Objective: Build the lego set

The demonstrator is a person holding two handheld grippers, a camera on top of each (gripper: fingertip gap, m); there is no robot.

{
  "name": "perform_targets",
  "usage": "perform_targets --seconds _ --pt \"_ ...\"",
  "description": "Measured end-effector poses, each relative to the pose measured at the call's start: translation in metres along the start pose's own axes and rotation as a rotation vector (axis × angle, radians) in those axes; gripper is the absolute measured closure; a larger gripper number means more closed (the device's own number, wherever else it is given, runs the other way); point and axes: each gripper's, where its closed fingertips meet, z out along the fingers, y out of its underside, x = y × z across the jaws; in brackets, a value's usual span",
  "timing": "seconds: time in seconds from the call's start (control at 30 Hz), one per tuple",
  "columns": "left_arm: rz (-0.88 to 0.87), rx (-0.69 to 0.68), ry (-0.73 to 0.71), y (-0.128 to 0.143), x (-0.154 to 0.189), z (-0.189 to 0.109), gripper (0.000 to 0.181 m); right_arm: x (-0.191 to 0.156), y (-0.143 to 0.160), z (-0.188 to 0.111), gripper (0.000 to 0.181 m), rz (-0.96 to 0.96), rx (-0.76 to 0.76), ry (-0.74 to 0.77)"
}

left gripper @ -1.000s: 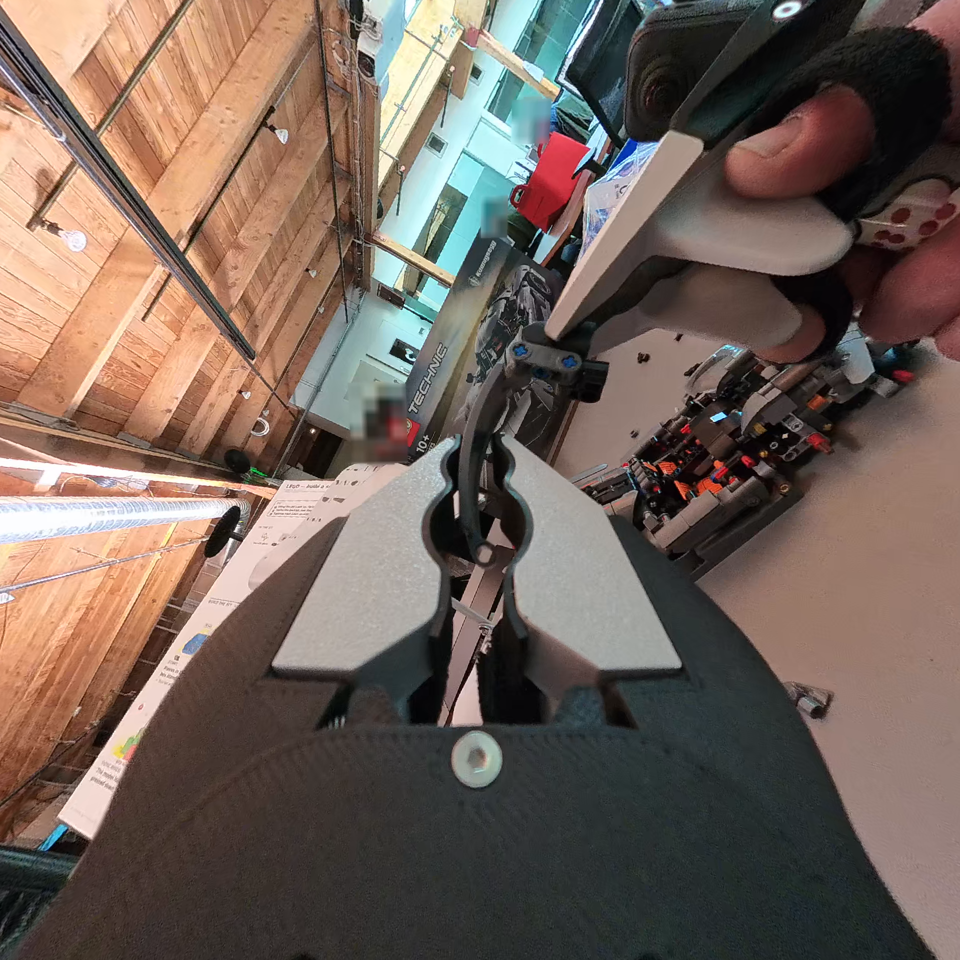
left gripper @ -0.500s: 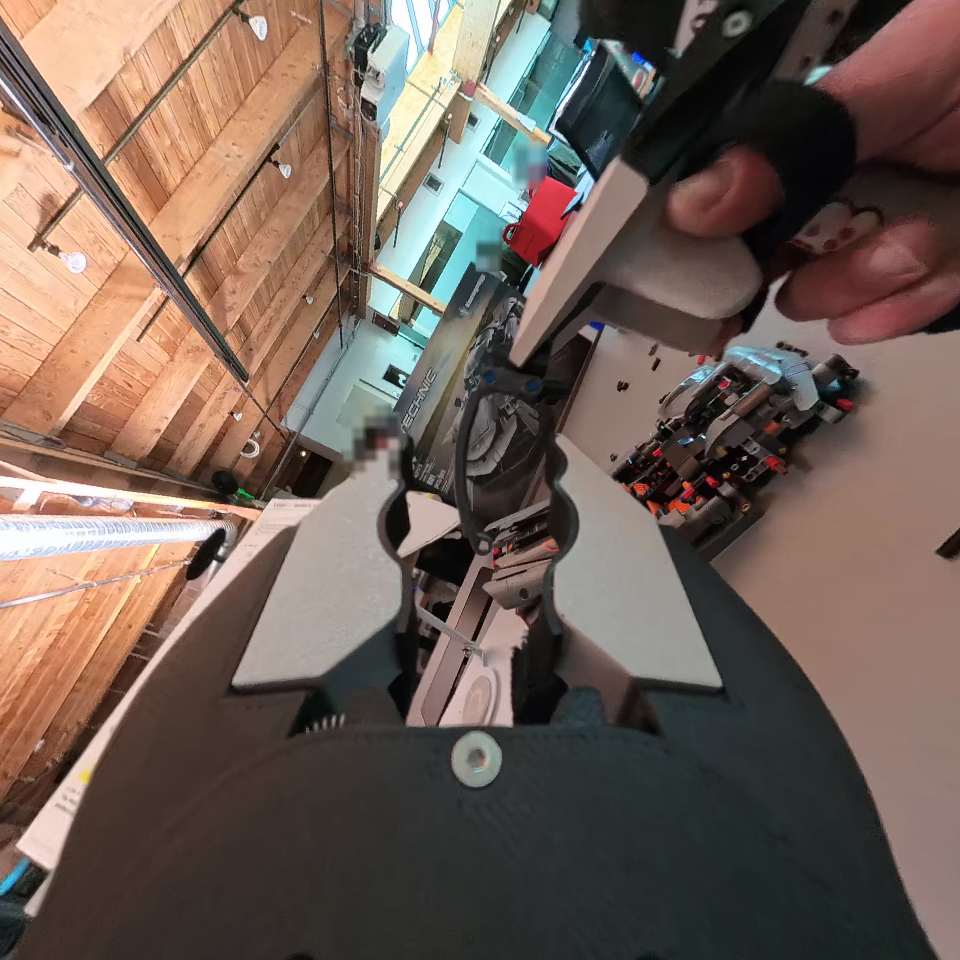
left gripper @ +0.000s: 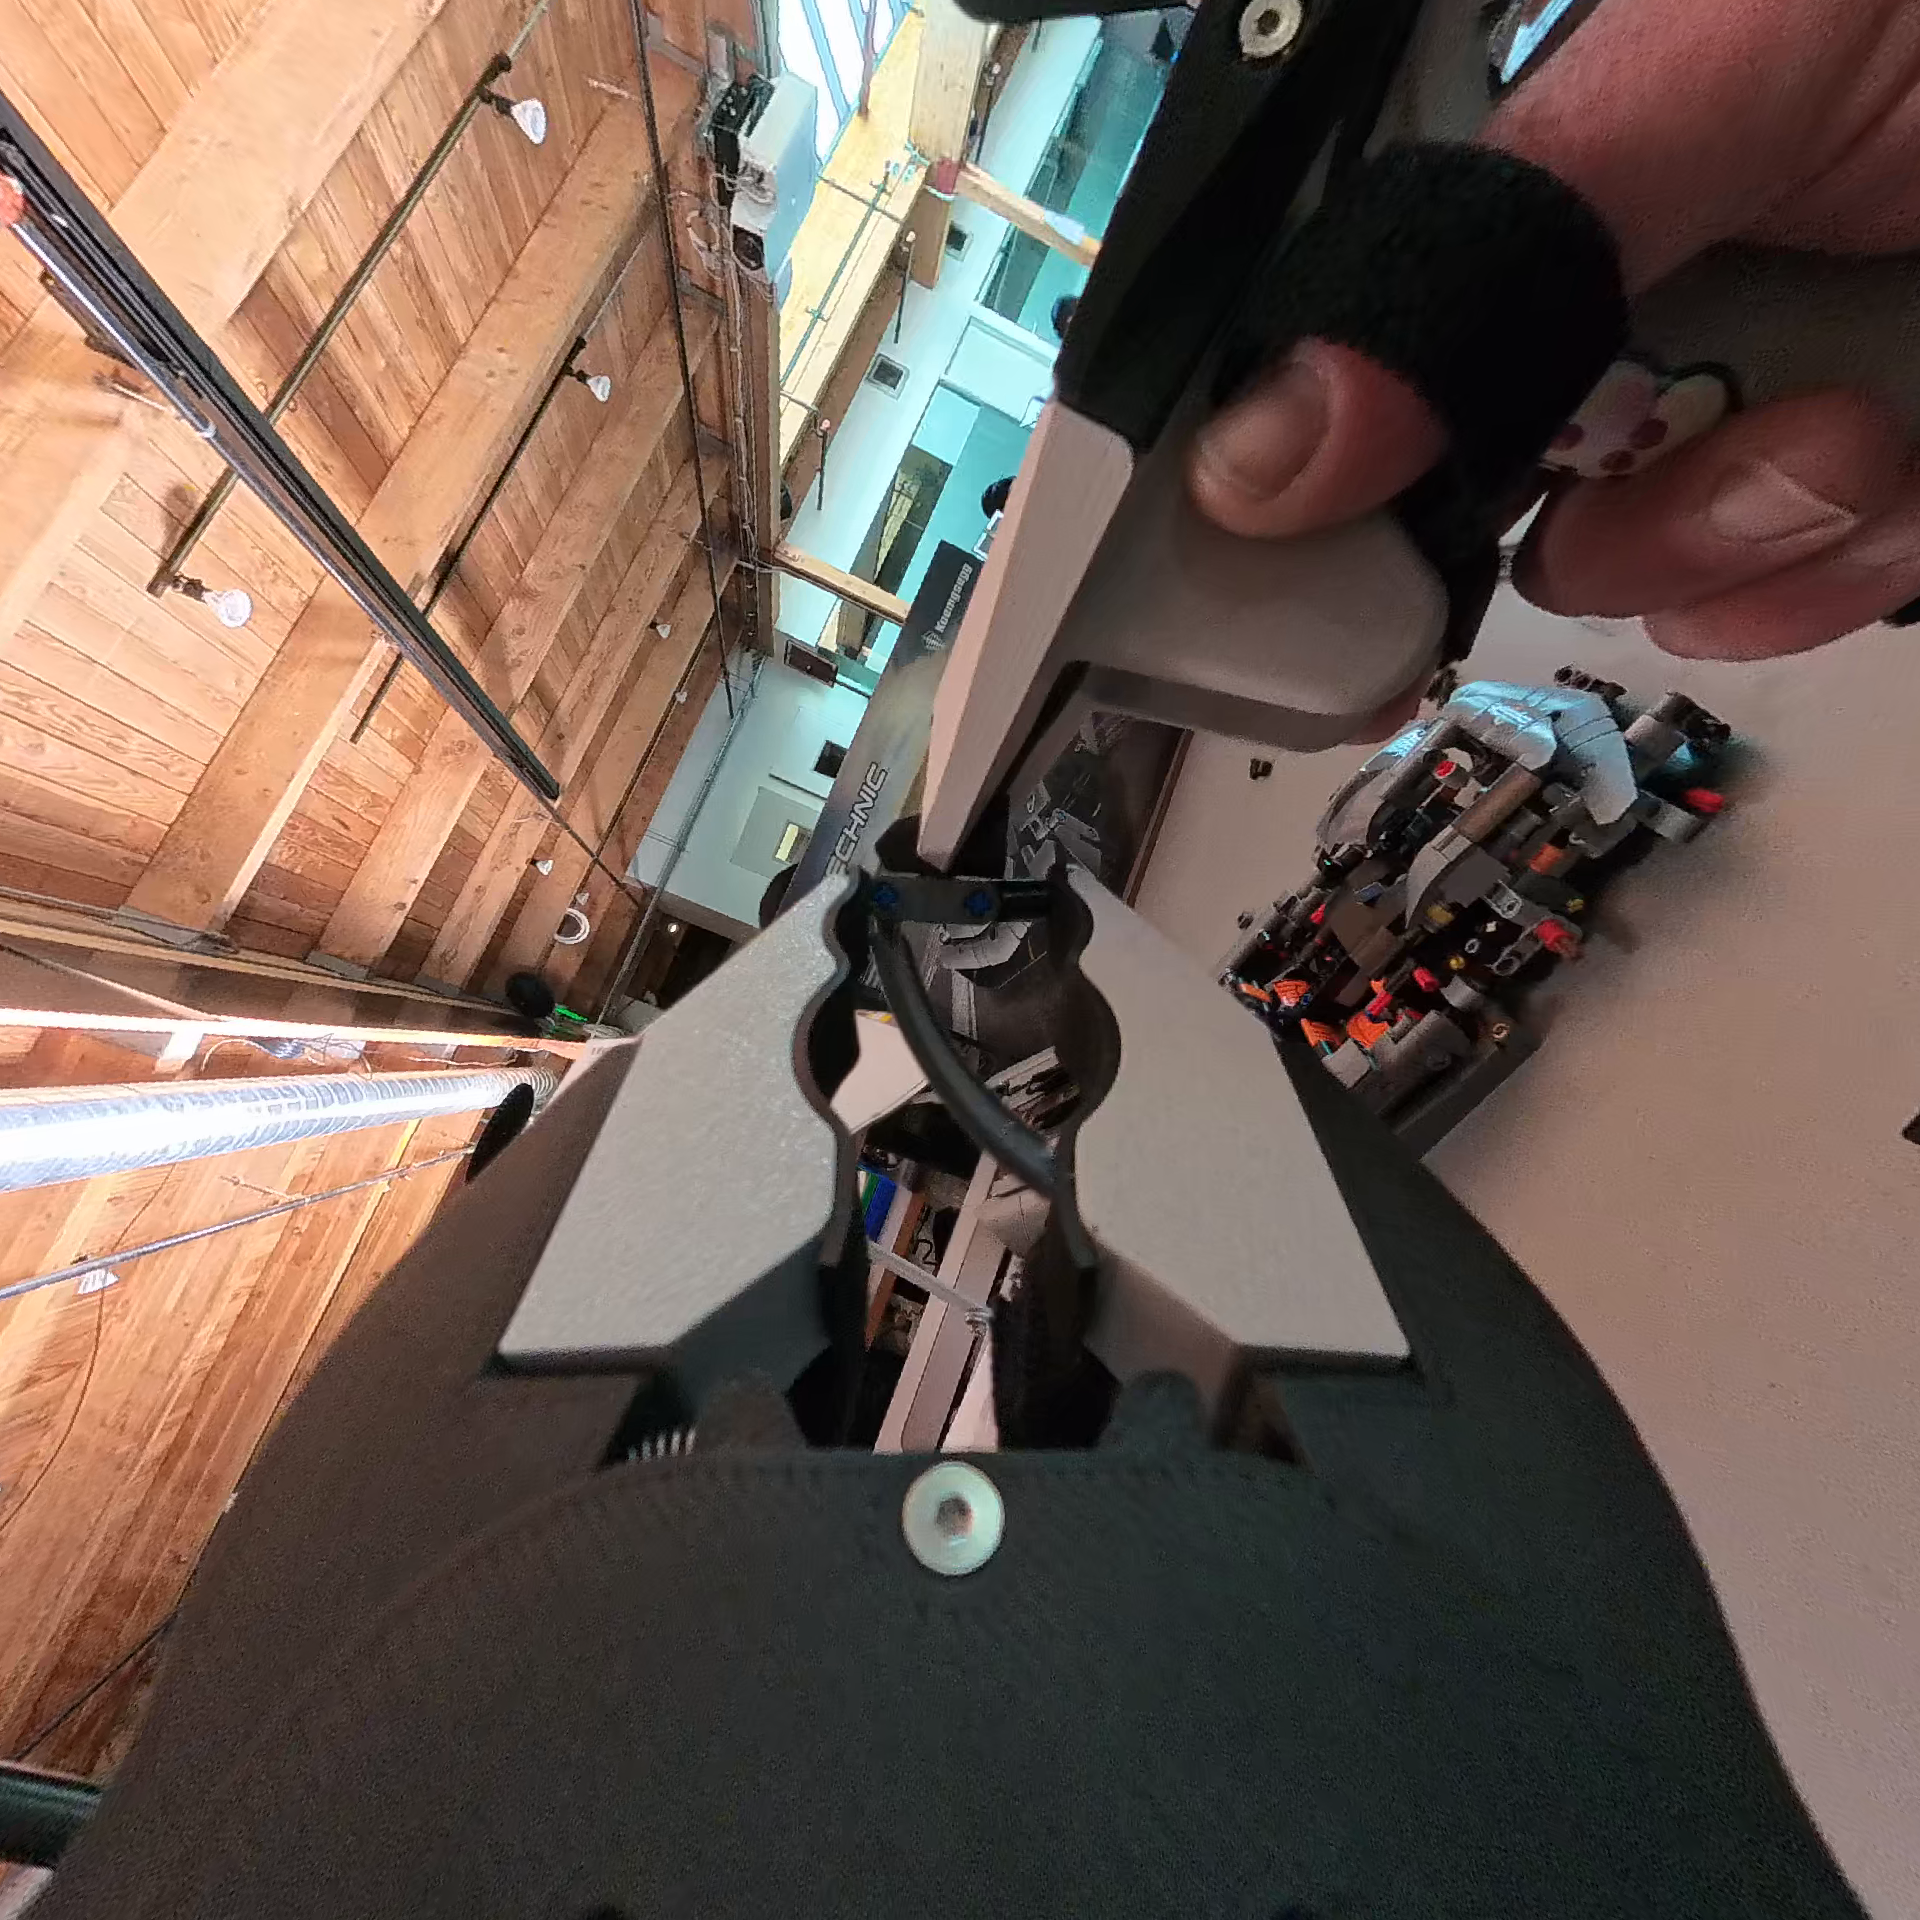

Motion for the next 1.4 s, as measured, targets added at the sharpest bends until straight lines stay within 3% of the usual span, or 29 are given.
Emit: perform_targets --seconds 0.43,0.47,0.5,0.63,0.9,1.0,1.1,1.23,1.4 --pt "0.020 -0.001 0.111 0.011 0.022 -0.007 0.150 0.006 0.022 -0.003 0.178 0.019 -0.111 -0.009" --pt "0.019 -0.003 0.121 0.013 0.023 -0.008 0.152 0.006 0.022 -0.004 0.178 0.037 -0.105 -0.022" --pt "0.023 -0.032 0.109 0.019 0.021 -0.009 0.166 0.008 0.020 -0.007 0.178 0.063 -0.092 -0.031" --pt "-0.023 -0.010 0.175 0.017 0.019 -0.015 0.169 0.002 0.022 -0.007 0.177 0.049 -0.114 -0.071" --pt "-0.051 -0.009 0.195 0.023 0.023 -0.009 0.166 0.013 0.023 -0.004 0.177 0.167 -0.079 -0.126" --pt "-0.076 -0.006 0.190 0.023 0.025 -0.006 0.146 0.016 0.026 -0.004 0.177 0.176 -0.081 -0.119" --pt "-0.076 -0.003 0.195 0.020 0.030 -0.003 0.141 0.019 0.028 -0.002 0.177 0.160 -0.090 -0.090" --pt "-0.062 -0.026 0.152 0.021 0.029 0.002 0.158 0.020 0.033 0.002 0.177 0.151 -0.118 -0.079" --pt "-0.075 -0.024 0.160 0.024 0.032 0.001 0.159 0.022 0.037 0.002 0.178 0.125 -0.136 -0.058"
